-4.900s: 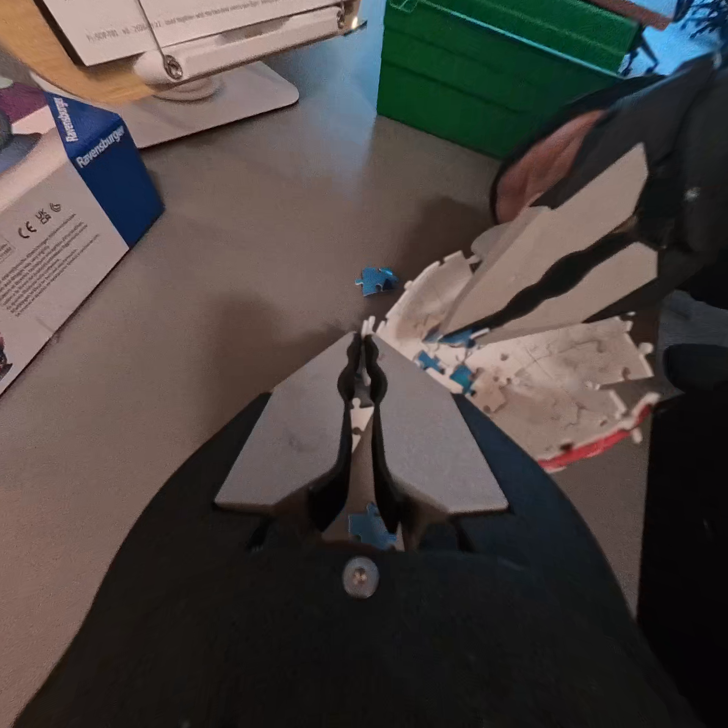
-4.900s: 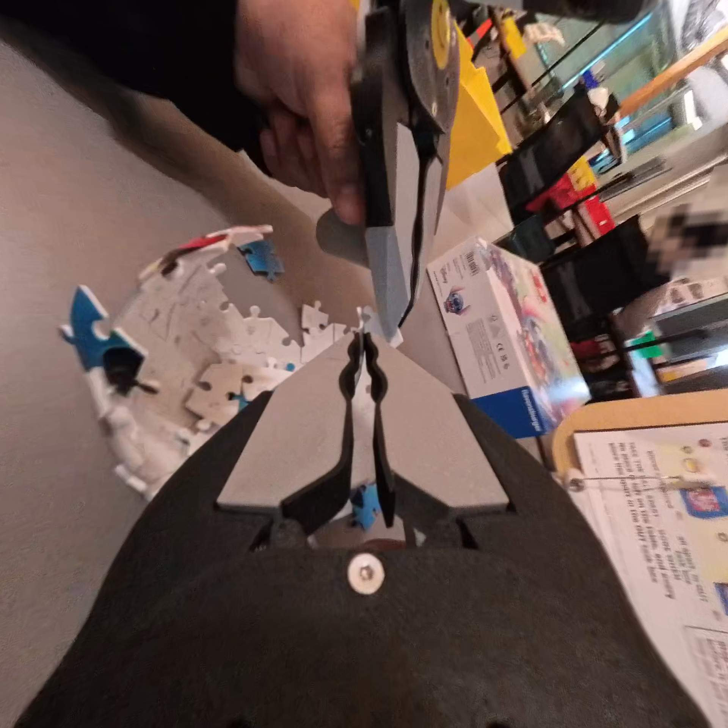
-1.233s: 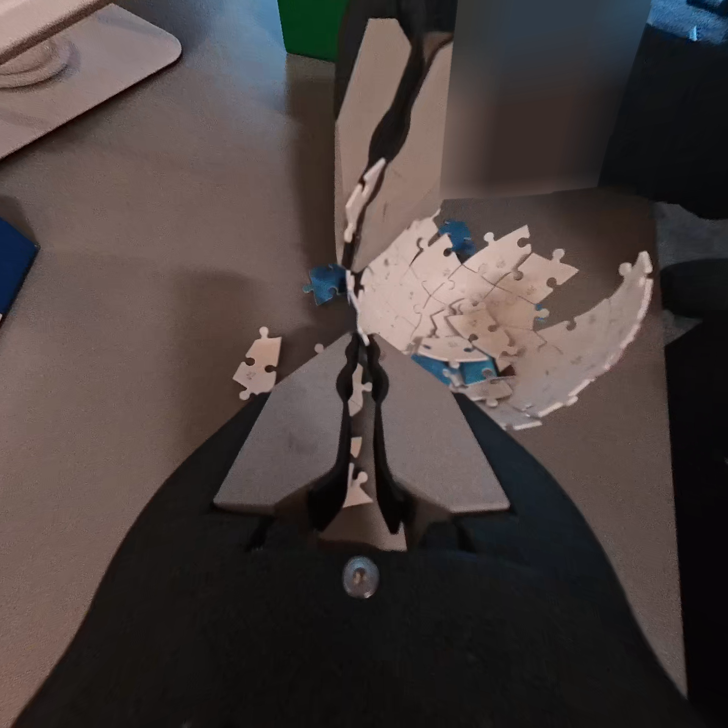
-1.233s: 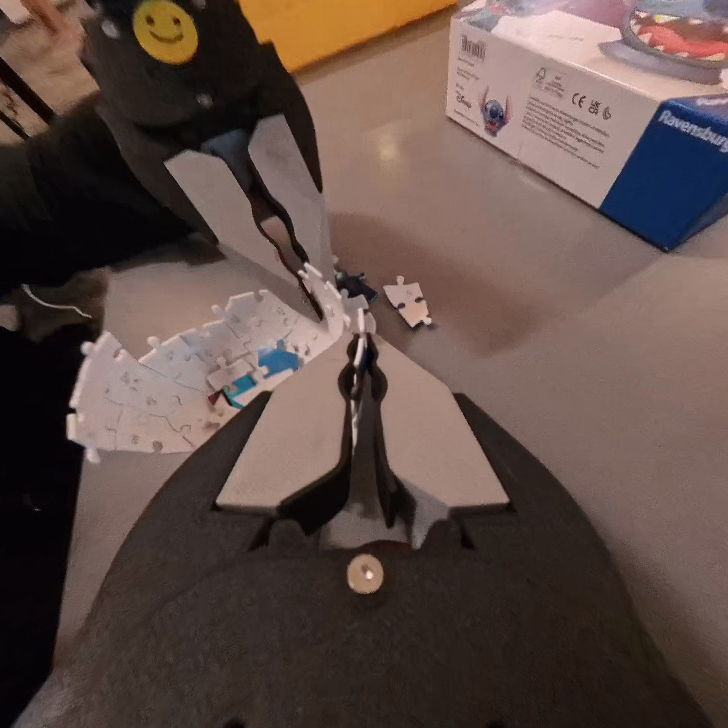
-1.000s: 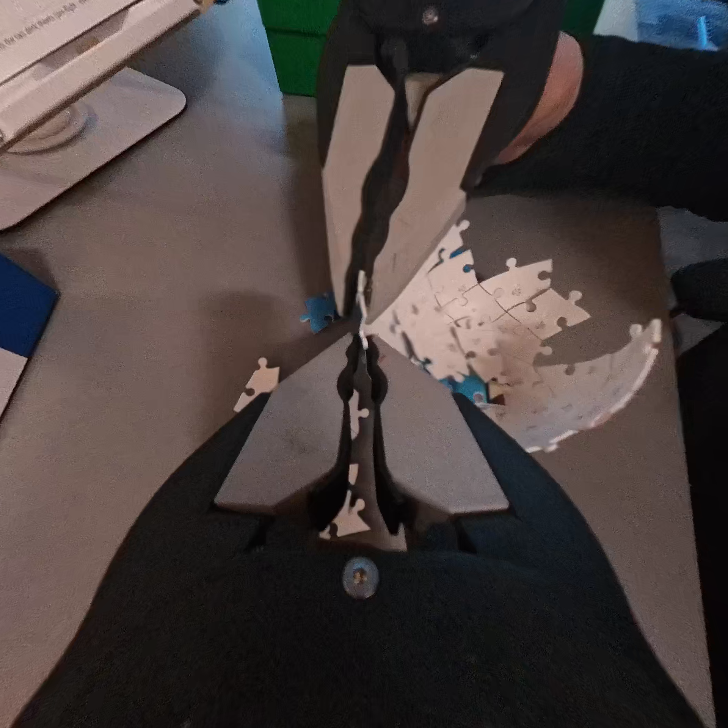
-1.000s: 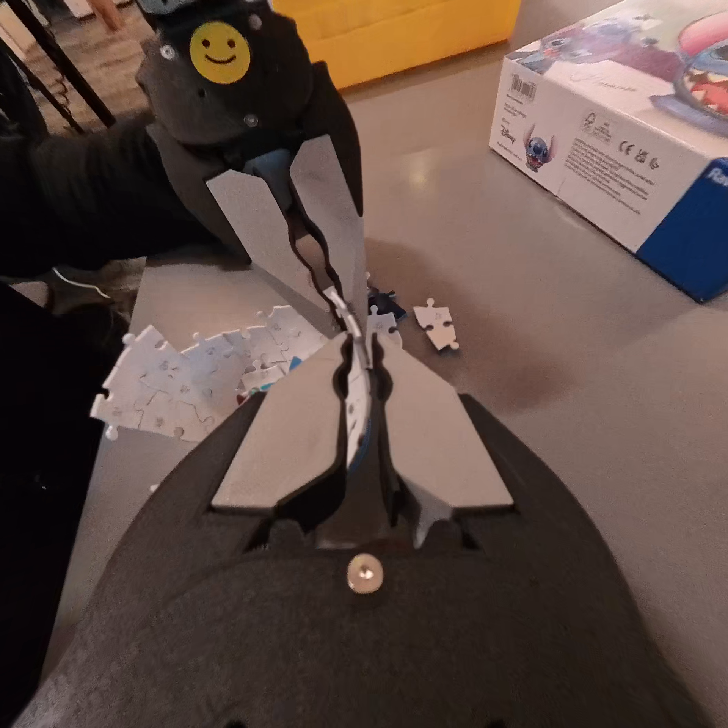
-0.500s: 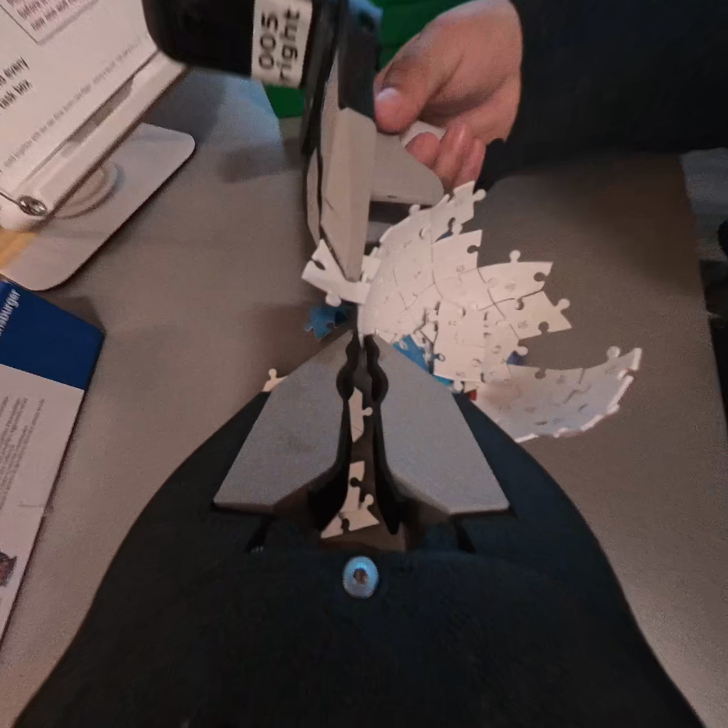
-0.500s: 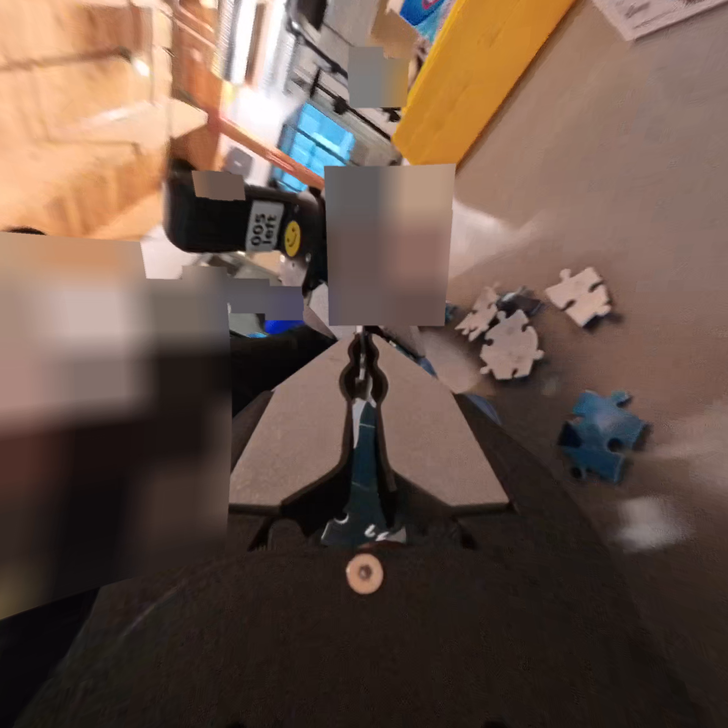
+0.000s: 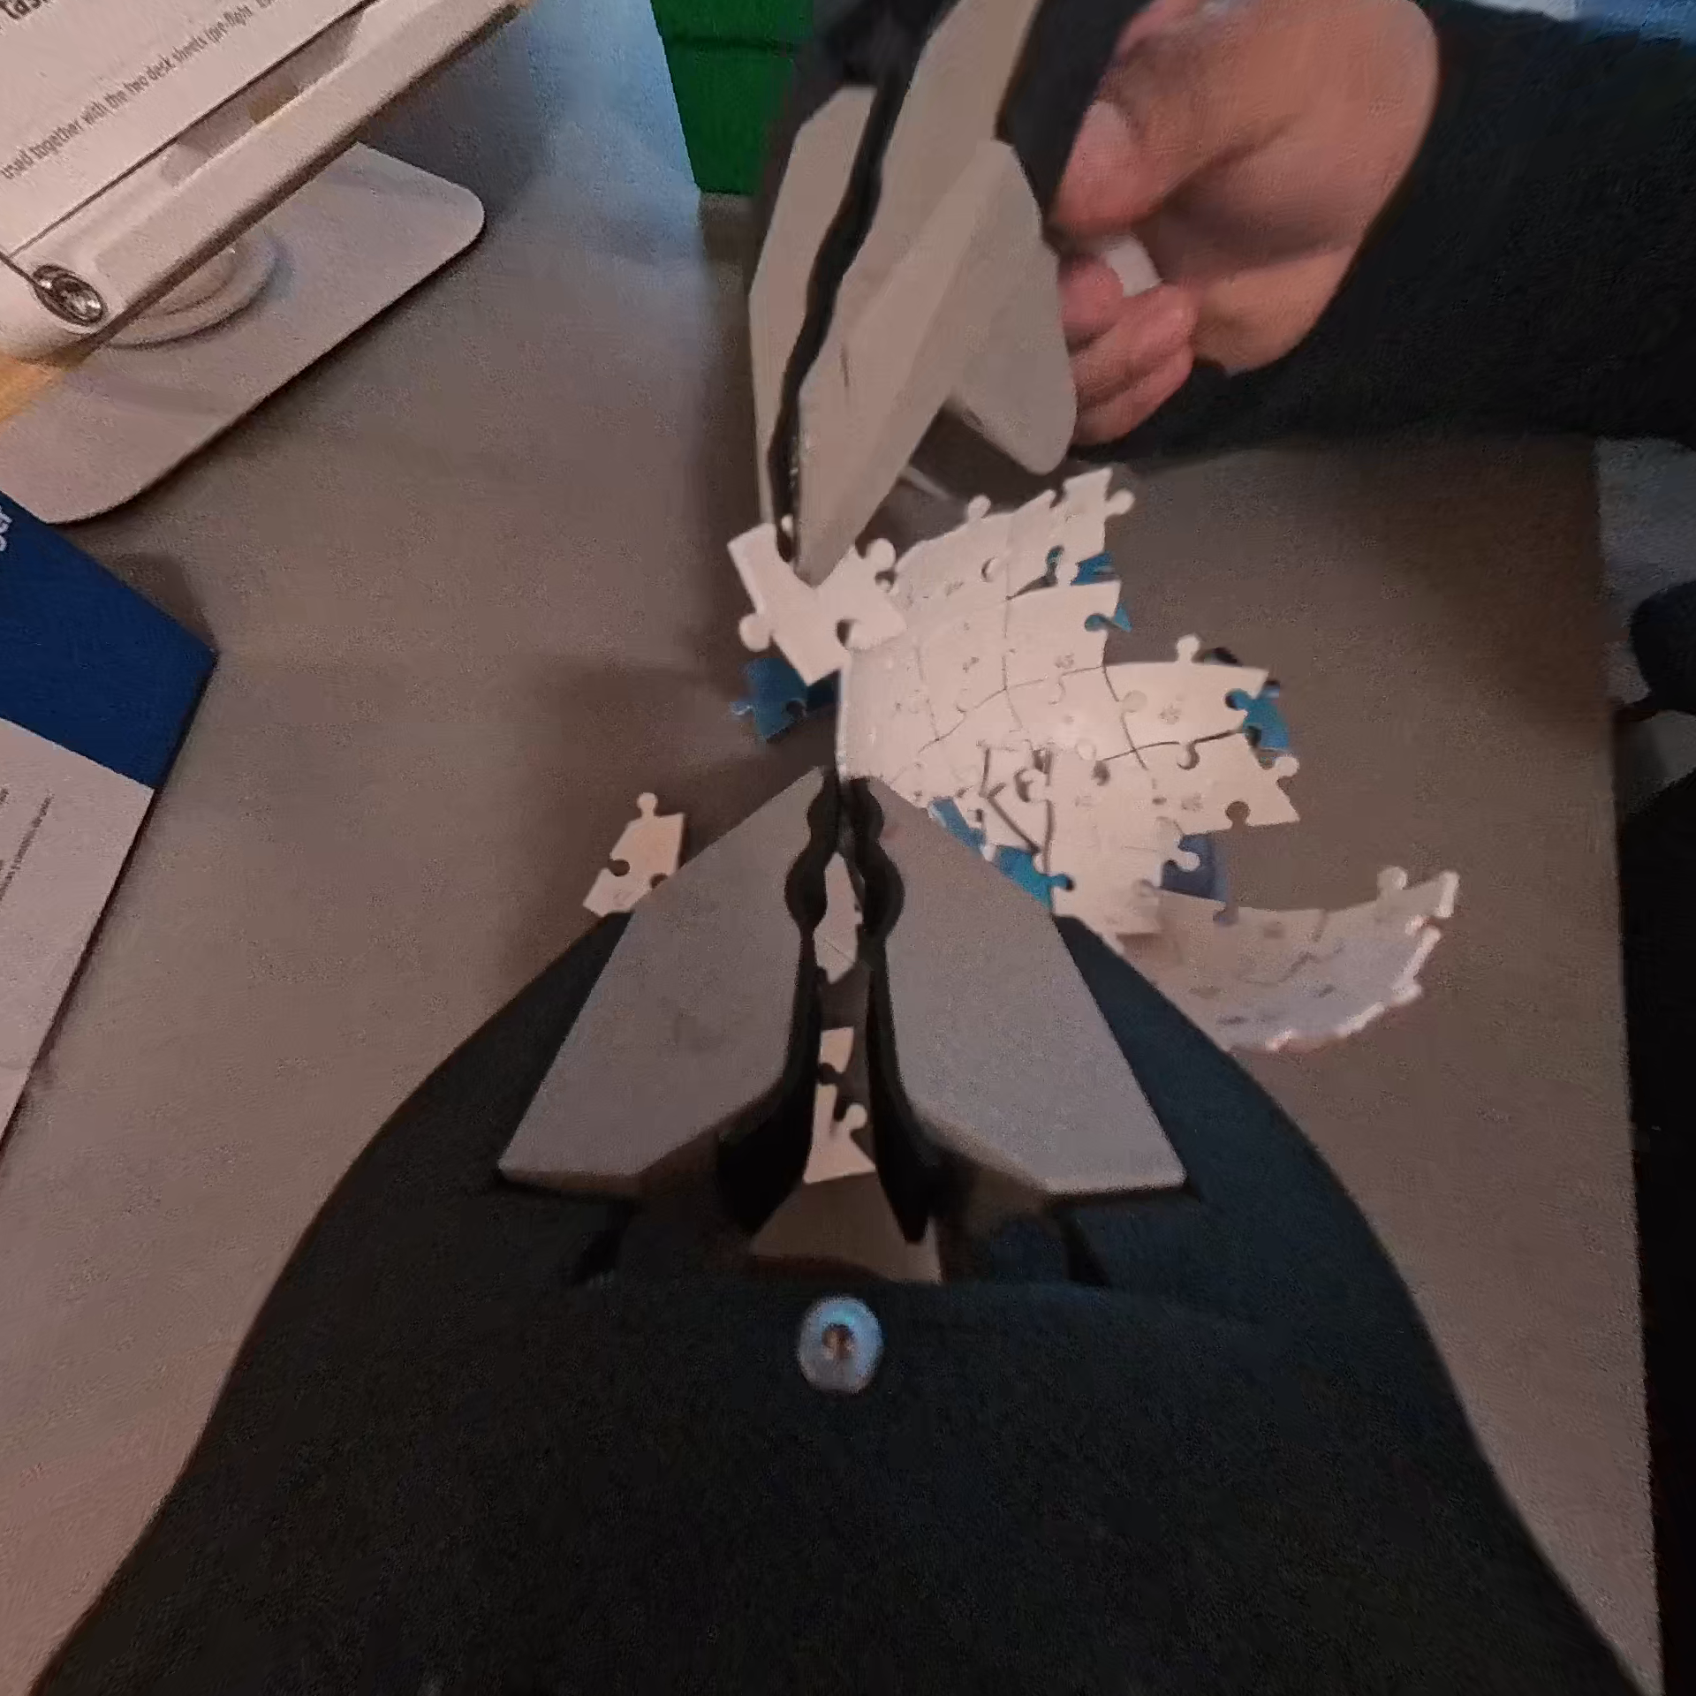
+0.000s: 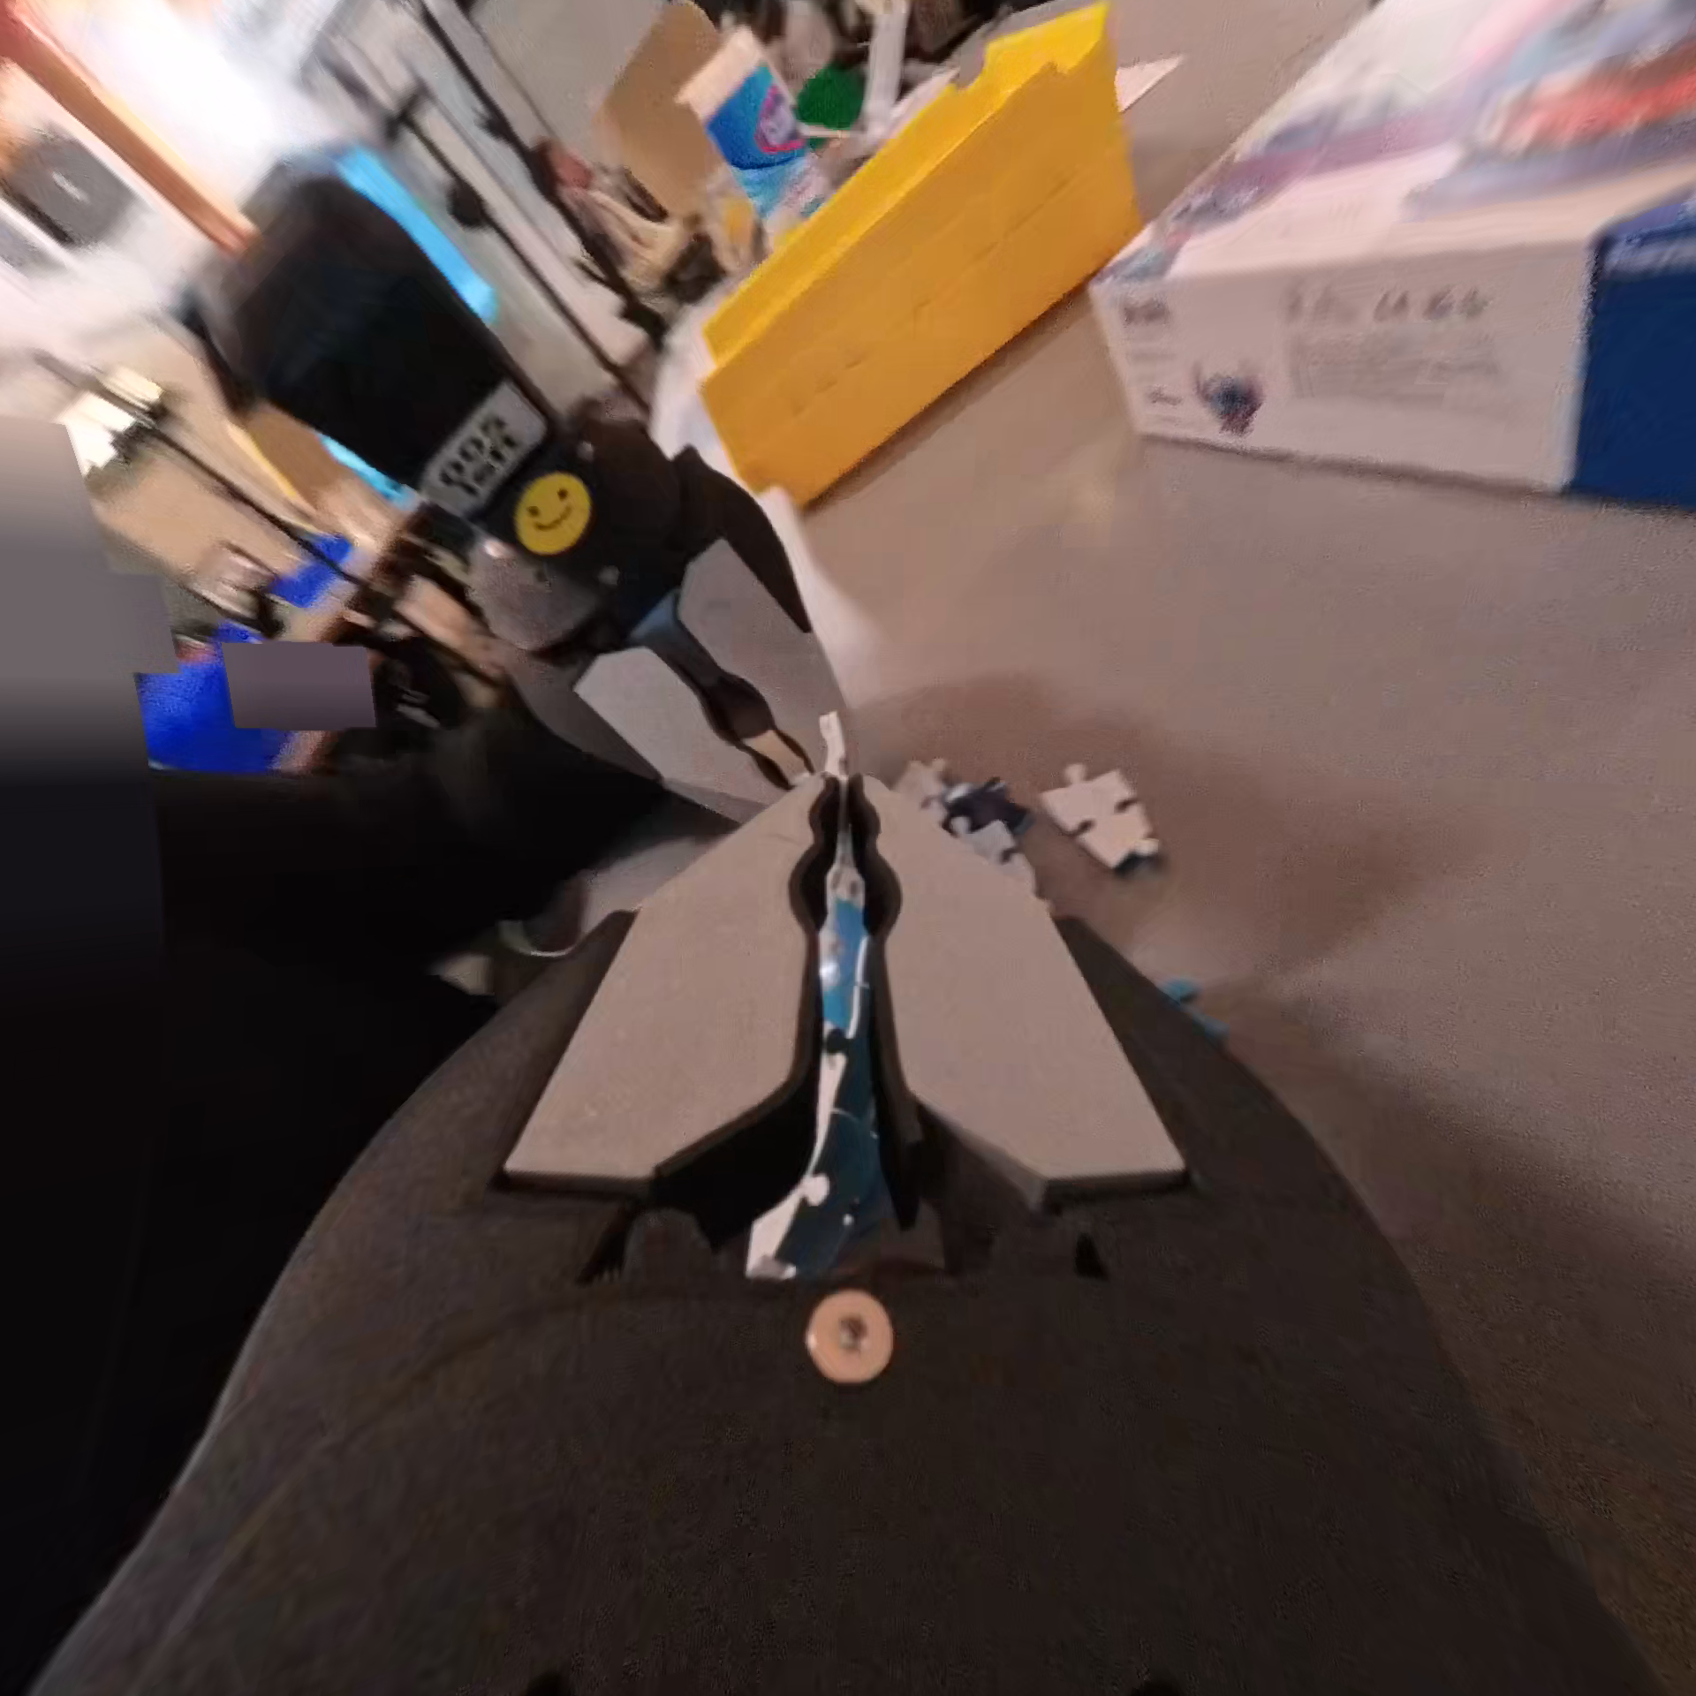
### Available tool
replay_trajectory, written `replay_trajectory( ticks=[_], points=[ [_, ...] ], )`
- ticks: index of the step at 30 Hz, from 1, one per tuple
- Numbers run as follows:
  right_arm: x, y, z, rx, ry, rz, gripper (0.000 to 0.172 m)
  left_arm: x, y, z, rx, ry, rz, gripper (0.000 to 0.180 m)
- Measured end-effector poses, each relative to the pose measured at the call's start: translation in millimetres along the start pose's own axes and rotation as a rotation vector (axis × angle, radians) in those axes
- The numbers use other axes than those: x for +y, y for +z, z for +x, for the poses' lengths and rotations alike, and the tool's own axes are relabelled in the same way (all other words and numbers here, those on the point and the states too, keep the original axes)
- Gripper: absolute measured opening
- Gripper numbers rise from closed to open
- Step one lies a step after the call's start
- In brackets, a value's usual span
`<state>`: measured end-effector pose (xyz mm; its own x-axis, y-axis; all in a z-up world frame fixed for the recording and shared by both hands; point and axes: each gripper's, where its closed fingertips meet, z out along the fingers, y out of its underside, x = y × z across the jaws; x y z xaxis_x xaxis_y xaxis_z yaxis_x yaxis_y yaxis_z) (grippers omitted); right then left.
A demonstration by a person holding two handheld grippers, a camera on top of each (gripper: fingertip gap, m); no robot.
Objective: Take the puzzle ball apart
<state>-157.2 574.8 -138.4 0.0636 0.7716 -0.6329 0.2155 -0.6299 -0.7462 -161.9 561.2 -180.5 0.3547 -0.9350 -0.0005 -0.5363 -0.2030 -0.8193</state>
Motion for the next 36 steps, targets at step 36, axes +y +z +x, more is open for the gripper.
replay_trajectory(
  ticks=[36],
  points=[
    [-25,-306,25,1.323,-0.341,-0.056,0.018,-1,-2,-6,-0.043,-0.073,0.036,0.000]
  ],
)
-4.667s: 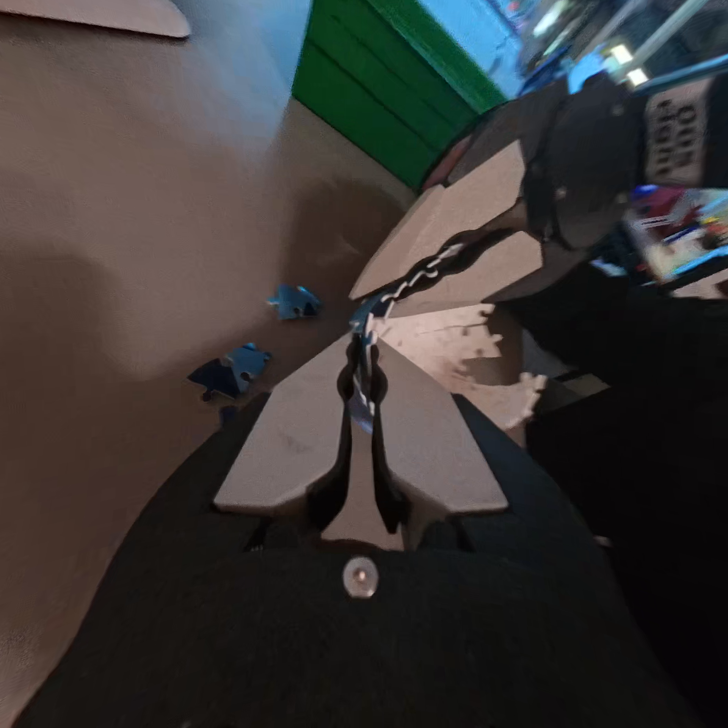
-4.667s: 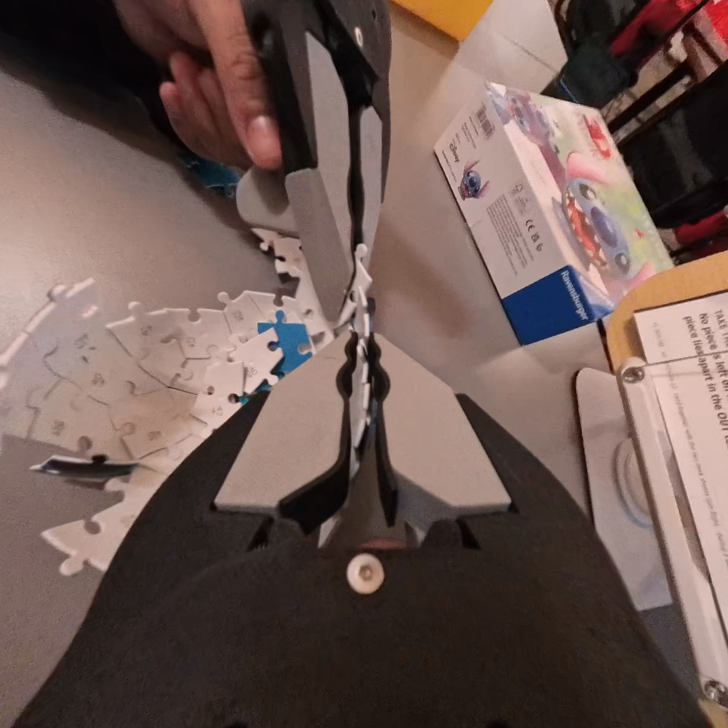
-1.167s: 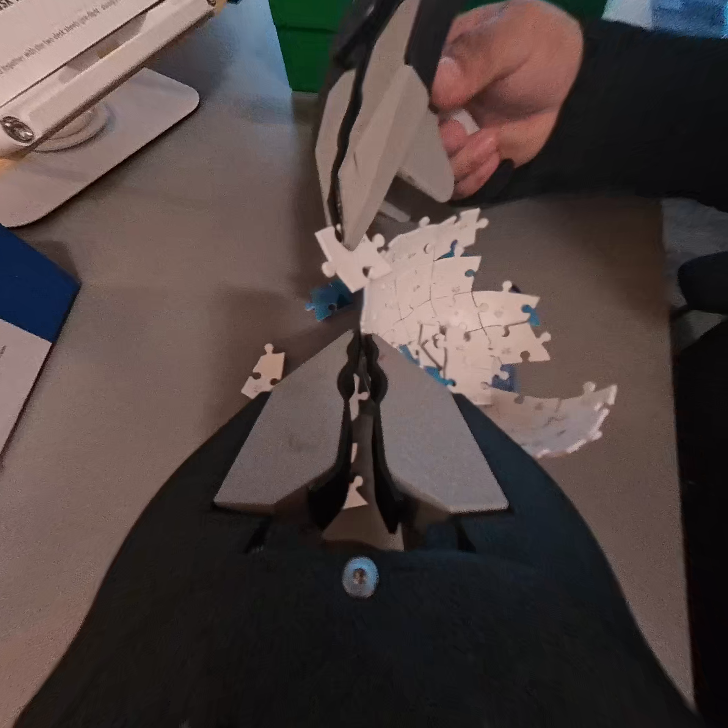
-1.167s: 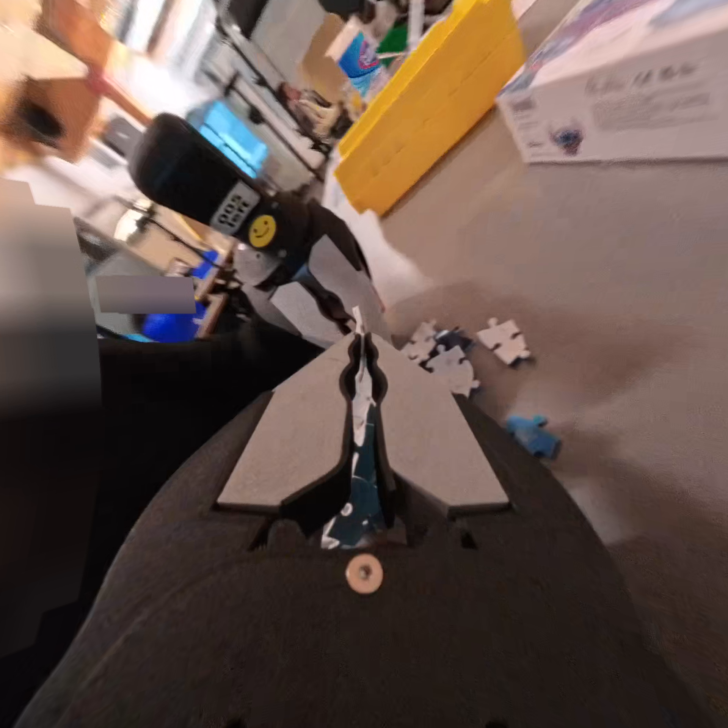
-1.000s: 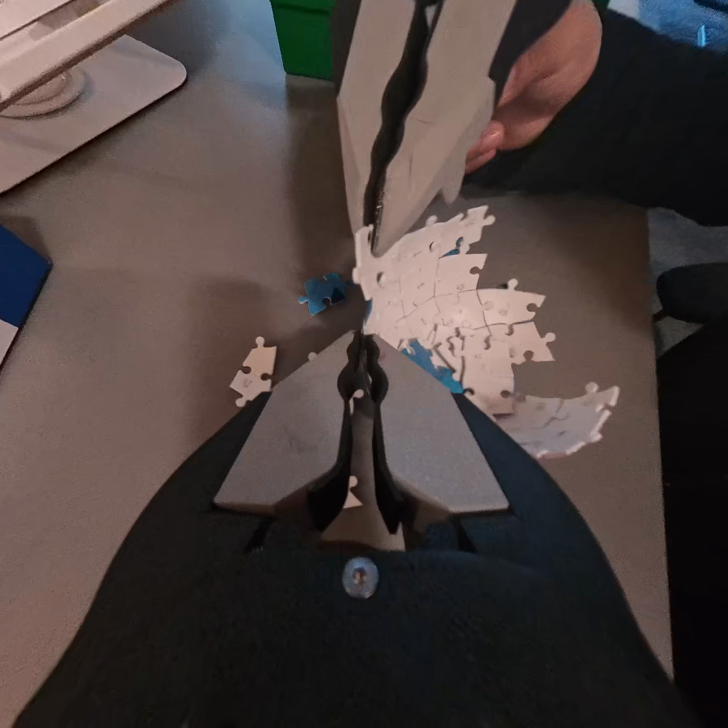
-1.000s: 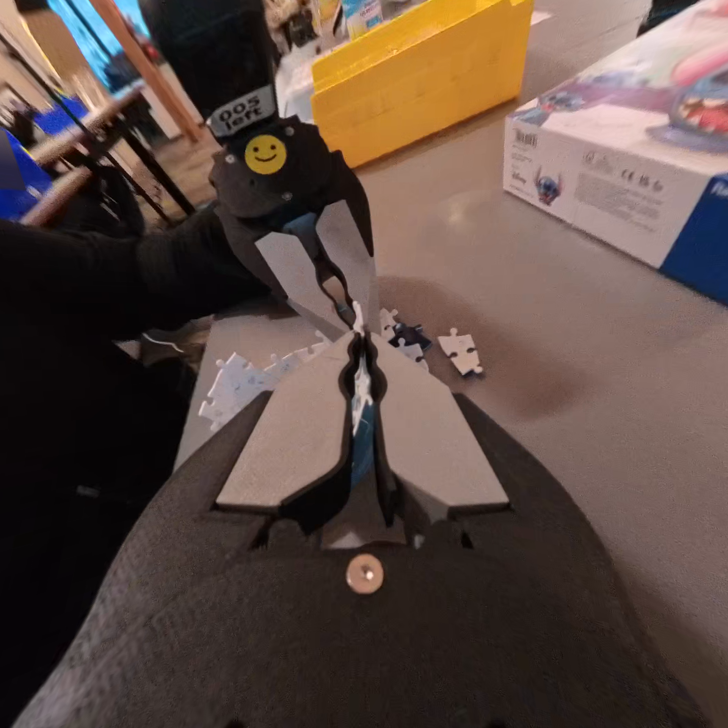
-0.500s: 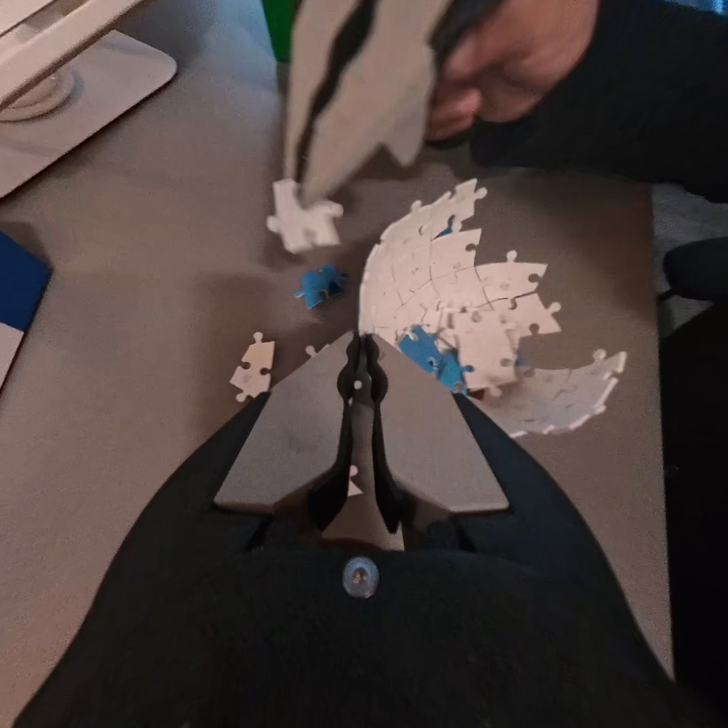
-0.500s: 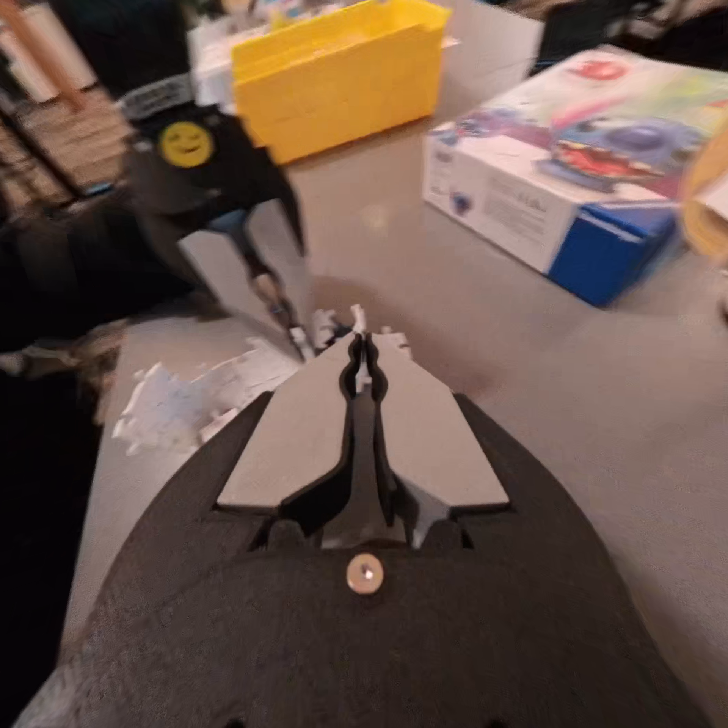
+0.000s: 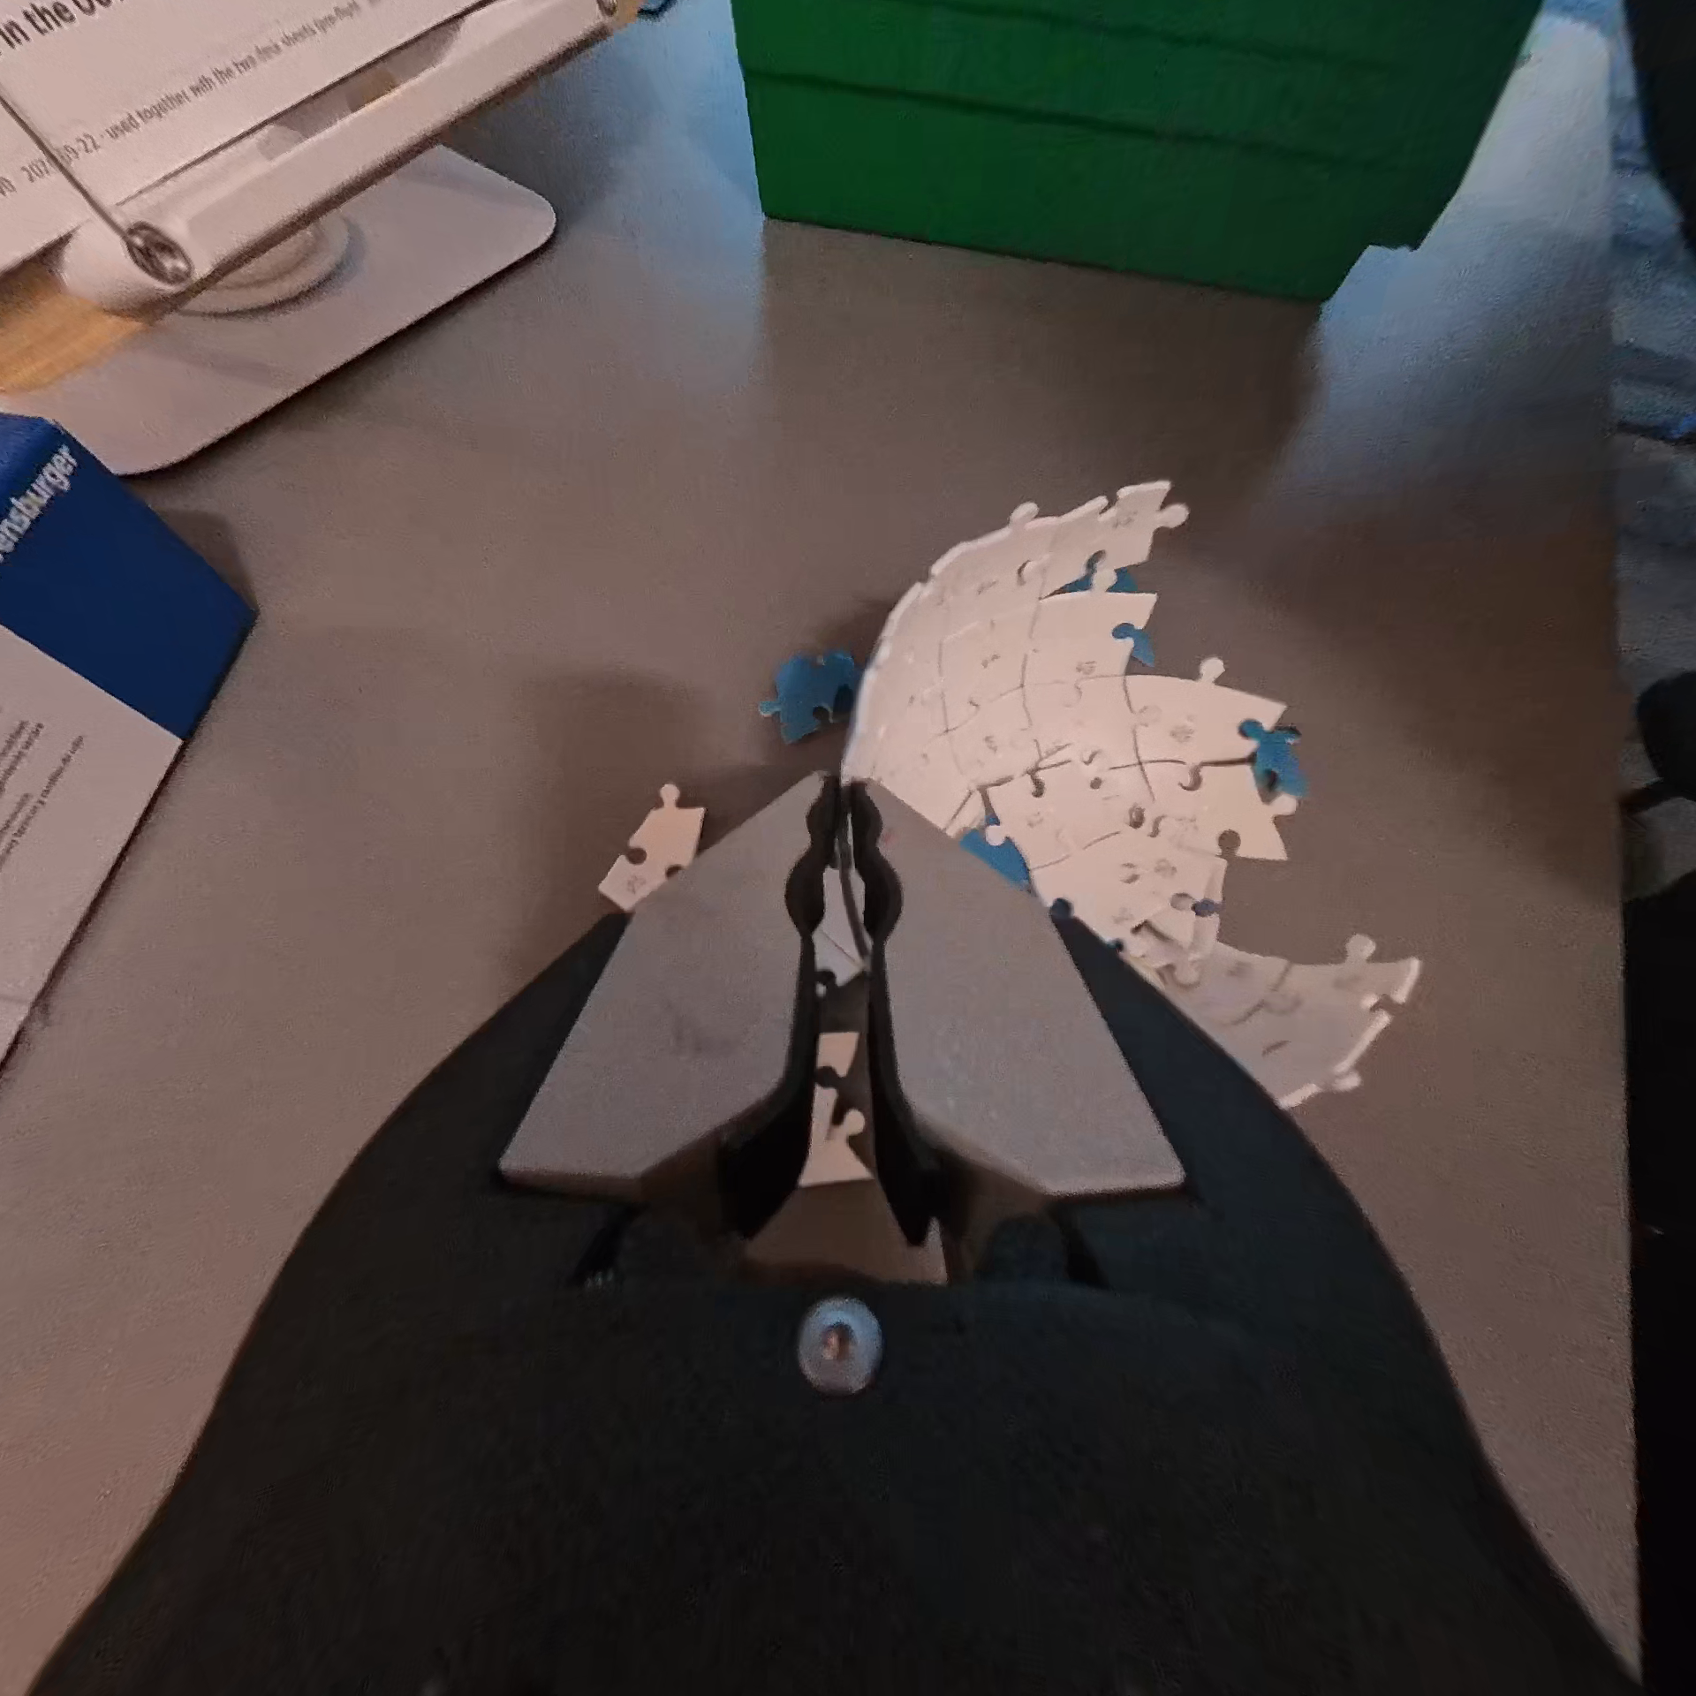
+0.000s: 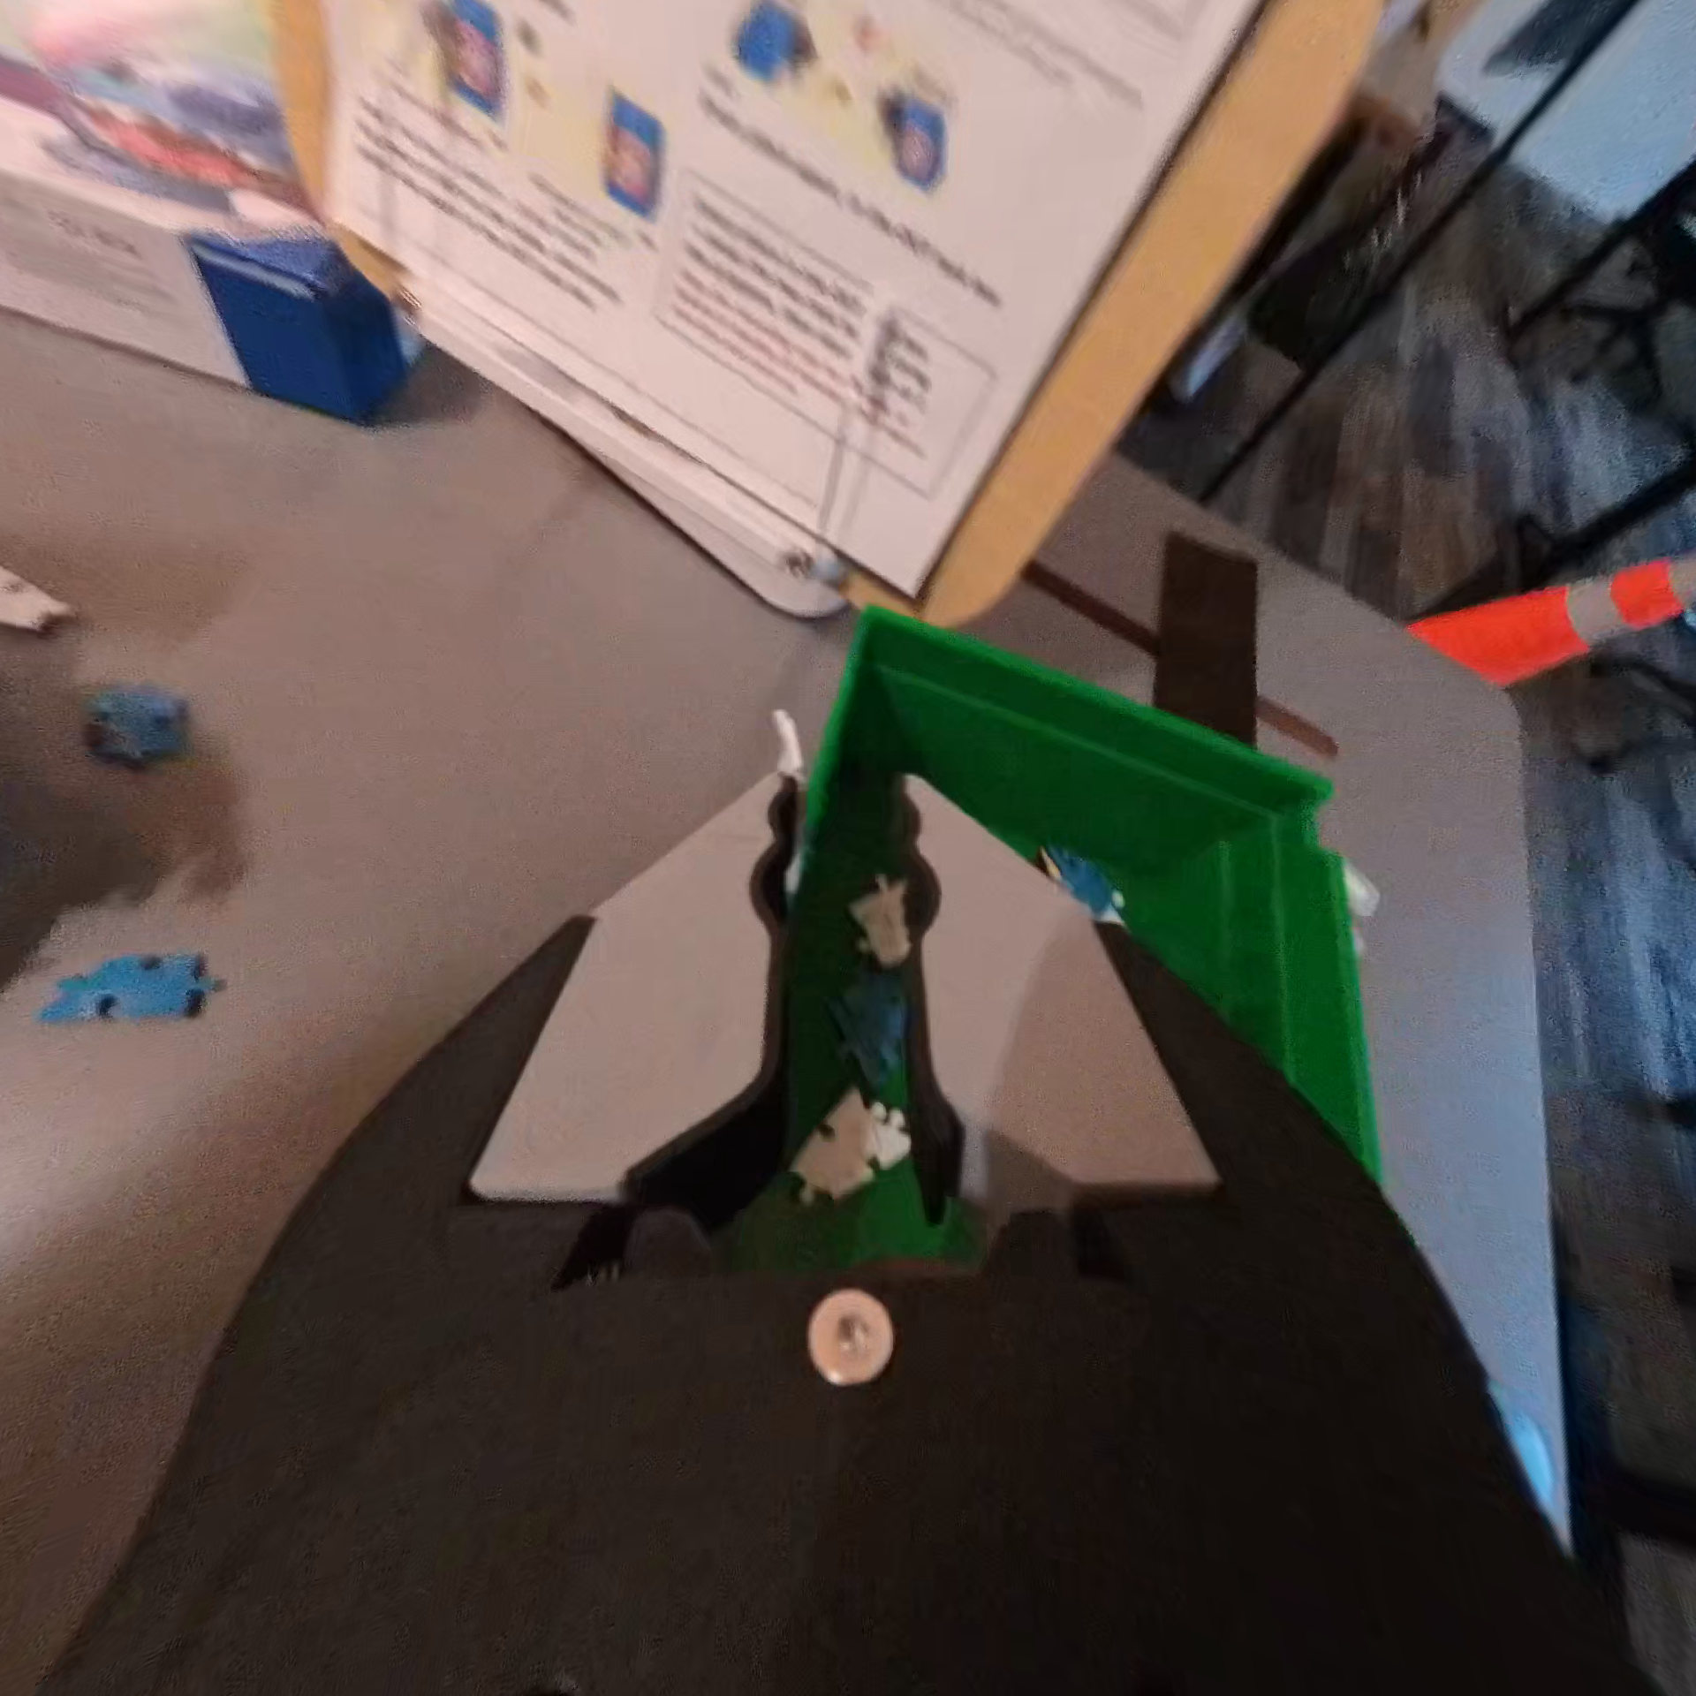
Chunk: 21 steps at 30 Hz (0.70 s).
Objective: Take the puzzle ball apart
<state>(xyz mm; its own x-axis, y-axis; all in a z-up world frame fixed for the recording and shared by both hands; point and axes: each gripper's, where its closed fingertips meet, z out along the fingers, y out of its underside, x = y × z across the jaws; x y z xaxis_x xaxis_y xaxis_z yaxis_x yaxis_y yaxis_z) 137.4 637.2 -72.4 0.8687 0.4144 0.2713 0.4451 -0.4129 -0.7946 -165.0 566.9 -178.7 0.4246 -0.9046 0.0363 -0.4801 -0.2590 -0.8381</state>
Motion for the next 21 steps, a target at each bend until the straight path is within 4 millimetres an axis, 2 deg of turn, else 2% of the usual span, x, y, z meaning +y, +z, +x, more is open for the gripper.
replay_trajectory(
  ticks=[1,2,3,4,5,6,9,11,13,15,17,21],
  points=[
    [15,0,15,0.030,0.031,-0.059,0.032,-4,0,1,-0.011,0.022,0.016,0.000],
    [25,0,23,0.057,0.053,-0.089,0.038,-8,-1,4,-0.017,0.040,0.030,0.000],
    [29,0,23,0.062,0.058,-0.091,0.043,-11,-2,5,-0.027,0.056,0.046,0.000],
    [27,0,12,0.032,0.053,-0.071,0.046,-15,-2,5,-0.050,0.073,0.059,0.000],
    [20,-1,-11,-0.046,0.036,-0.028,0.047,-16,-1,3,-0.077,0.089,0.060,0.000],
    [9,-4,-46,-0.180,0.001,0.035,0.046,-15,-1,1,-0.098,0.104,0.050,0.000],
    [-16,-37,-181,-0.700,-0.140,0.206,0.041,-15,0,-2,-0.109,0.092,0.051,0.000],
    [-11,-46,-248,-0.904,-0.218,0.195,0.040,-15,0,-5,-0.119,0.080,0.056,0.000],
    [4,-30,-289,-0.918,-0.365,0.124,0.049,-16,-1,-5,-0.115,0.076,0.060,0.000],
    [15,-9,-312,-0.861,-0.506,0.079,0.052,-16,-1,-1,-0.098,0.083,0.063,0.000],
    [25,8,-327,-0.827,-0.616,0.028,0.051,-17,-2,0,-0.101,0.091,0.069,0.000],
    [37,44,-328,-0.668,-0.767,-0.063,0.051,-16,-2,0,-0.107,0.100,0.063,0.000]
  ],
)
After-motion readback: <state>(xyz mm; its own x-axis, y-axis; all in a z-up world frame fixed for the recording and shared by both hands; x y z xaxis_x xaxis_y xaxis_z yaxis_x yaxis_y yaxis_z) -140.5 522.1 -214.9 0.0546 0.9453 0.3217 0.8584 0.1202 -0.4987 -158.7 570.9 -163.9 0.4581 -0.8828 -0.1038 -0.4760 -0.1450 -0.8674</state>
